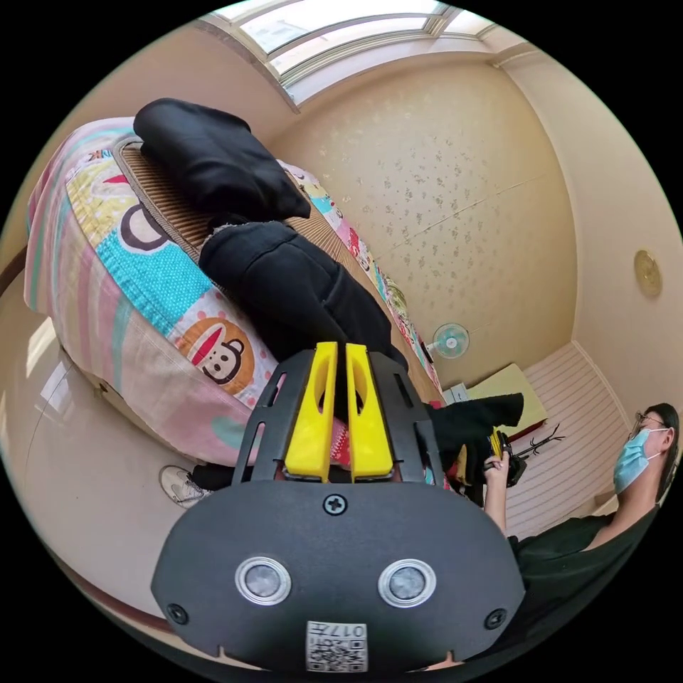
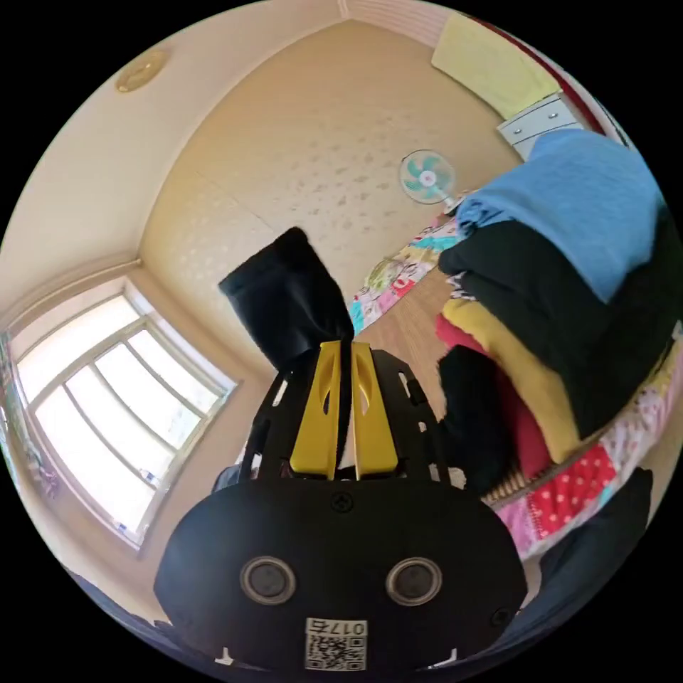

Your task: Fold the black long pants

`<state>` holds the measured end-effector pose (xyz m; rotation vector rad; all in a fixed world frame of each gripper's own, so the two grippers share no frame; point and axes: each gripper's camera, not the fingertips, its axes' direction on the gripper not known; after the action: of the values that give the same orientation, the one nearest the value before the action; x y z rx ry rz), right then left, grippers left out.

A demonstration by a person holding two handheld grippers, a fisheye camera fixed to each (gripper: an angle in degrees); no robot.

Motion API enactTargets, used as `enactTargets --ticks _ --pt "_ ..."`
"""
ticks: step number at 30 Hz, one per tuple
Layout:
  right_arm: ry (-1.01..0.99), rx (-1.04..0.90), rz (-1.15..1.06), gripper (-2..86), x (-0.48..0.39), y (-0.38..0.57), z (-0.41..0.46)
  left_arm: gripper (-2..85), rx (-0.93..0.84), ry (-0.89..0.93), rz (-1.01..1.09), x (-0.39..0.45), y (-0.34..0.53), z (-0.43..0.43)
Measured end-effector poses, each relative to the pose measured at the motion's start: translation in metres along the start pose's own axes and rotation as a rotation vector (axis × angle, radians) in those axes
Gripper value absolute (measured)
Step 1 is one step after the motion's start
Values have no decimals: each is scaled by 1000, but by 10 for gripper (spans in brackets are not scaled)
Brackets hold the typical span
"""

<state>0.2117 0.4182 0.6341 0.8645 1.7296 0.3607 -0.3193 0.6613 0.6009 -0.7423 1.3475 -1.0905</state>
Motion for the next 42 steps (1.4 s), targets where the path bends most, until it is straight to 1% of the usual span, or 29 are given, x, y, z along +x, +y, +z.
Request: enactTargets --ticks 1,2,3,4,5,6,7,9,11,13,14,16,17,19,20,22,24,25,26,28,30,33,35,36,38,39,40,41,42 --pt "88 -16 -10 36 8 4 -2 35 8 5 -23 -3 3 3" --pt "235 -84 -17 39 23 14 -1 39 12 8 -37 -4 5 4" --pt "327 -176 -5 43 40 24 5 48 20 14 -66 -6 8 7" --pt "353 -220 5 46 48 31 7 61 31 24 -87 -7 12 10" --pt "354 -271 18 54 61 44 8 67 37 30 -93 -6 14 11" --pt "315 -283 37 70 71 56 4 79 52 37 -102 -4 16 12" --pt "287 -278 48 79 75 61 1 90 60 26 -109 -1 18 12" --pt "146 -224 64 107 84 70 -9 104 65 -9 -101 7 19 14" --pt "81 -225 55 124 85 63 -5 113 77 -50 -83 17 20 17" --pt "104 -263 72 133 87 52 6 116 88 -107 -85 27 17 23" --pt "159 -307 105 136 89 47 17 116 93 -121 -90 29 16 24" --pt "151 -361 154 133 94 44 32 111 128 -164 -150 33 15 27" --pt "154 -374 196 121 96 44 41 111 140 -165 -168 34 16 27" --pt "163 -369 210 81 91 40 51 114 163 -153 -205 37 19 31" --pt "136 -360 194 59 79 35 54 114 167 -159 -209 38 21 32" --pt "63 -268 21 47 34 19 43 116 186 -175 -202 44 26 32" --pt "109 -145 -252 44 -32 4 17 120 201 -194 -202 47 30 29" --pt "113 -119 -275 44 -40 1 11 122 212 -201 -205 47 32 26" --pt "108 -96 -256 42 -43 -3 4 123 214 -198 -208 46 32 25" --pt "150 -142 -156 41 -27 -5 9 125 220 -181 -221 40 32 24" --pt "340 -331 -107 45 6 10 38 127 234 -188 -235 37 31 22" --pt "398 -427 -77 37 40 49 42 135 280 -215 -240 37 23 15" --pt "434 -446 -93 30 49 69 36 145 279 -243 -252 33 16 15" --pt "441 -441 -107 26 52 80 29 150 242 -253 -277 28 11 20" --pt "398 -407 -126 22 50 93 16 146 191 -223 -288 22 6 31" --pt "388 -378 -152 20 45 98 9 134 175 -238 -290 22 5 37" --pt "391 -362 -169 19 42 99 6 95 181 -312 -297 29 5 36" --pt "409 -330 -202 17 36 101 1 75 192 -350 -286 34 5 35" --pt "426 -314 -209 14 33 101 -1 57 223 -375 -220 50 4 31"
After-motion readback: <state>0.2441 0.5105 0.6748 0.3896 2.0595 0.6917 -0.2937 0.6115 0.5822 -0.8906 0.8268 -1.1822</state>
